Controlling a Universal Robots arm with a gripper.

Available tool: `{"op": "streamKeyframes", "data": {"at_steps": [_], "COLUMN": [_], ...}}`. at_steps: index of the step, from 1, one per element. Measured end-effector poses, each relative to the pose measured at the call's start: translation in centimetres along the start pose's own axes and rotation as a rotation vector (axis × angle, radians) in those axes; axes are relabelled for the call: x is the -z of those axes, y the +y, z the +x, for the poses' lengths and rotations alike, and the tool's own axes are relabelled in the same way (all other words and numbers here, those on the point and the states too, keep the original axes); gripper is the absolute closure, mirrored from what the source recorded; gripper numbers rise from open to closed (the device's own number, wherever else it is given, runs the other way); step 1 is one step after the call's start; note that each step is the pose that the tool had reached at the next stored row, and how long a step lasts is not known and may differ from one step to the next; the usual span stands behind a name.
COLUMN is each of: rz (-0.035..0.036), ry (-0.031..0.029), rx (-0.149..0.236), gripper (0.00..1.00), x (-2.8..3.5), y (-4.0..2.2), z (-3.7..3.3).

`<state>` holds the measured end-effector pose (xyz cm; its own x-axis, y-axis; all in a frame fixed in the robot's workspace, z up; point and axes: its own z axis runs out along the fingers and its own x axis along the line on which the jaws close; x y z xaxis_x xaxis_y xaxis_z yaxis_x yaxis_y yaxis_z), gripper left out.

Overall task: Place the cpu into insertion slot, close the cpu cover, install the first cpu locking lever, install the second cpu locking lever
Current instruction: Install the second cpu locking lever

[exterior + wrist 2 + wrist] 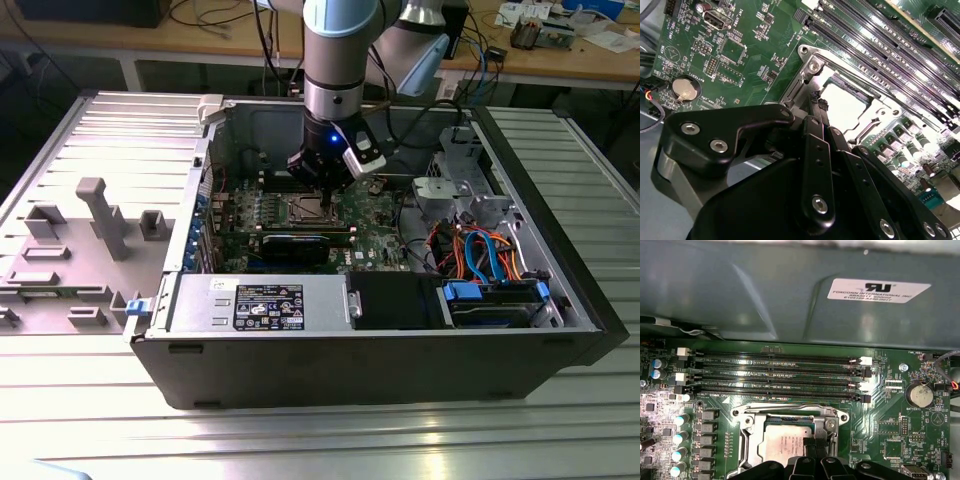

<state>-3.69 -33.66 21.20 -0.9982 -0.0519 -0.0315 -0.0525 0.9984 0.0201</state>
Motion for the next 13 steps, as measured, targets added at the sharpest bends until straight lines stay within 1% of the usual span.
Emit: {"op": "streamKeyframes", "data": {"at_steps": [3,4,6,7,8,11,13], "rz": [0.0001,0.0002,0.0001,0.0000,0.0000,0.0001,0.0002], "ry": [0.0000,0.0001,0.0001,0.0000,0.0000,0.0000,0.0000], "rx": [0.000,0.000,0.000,0.000,0.000,0.000,0.000], "gripper": [0.89,0.89,0.89,0.89,0.89,0.89,0.89], "x": [0.00,0.00,0.01,0.01,0.02,0.62,0.92], "y": [-0.03,-0.12,-0.41,-0.80,-0.92,-0.98,-0.97], "z": [0.00,0.01,0.03,0.04,0.05,0.03,0.03]}}
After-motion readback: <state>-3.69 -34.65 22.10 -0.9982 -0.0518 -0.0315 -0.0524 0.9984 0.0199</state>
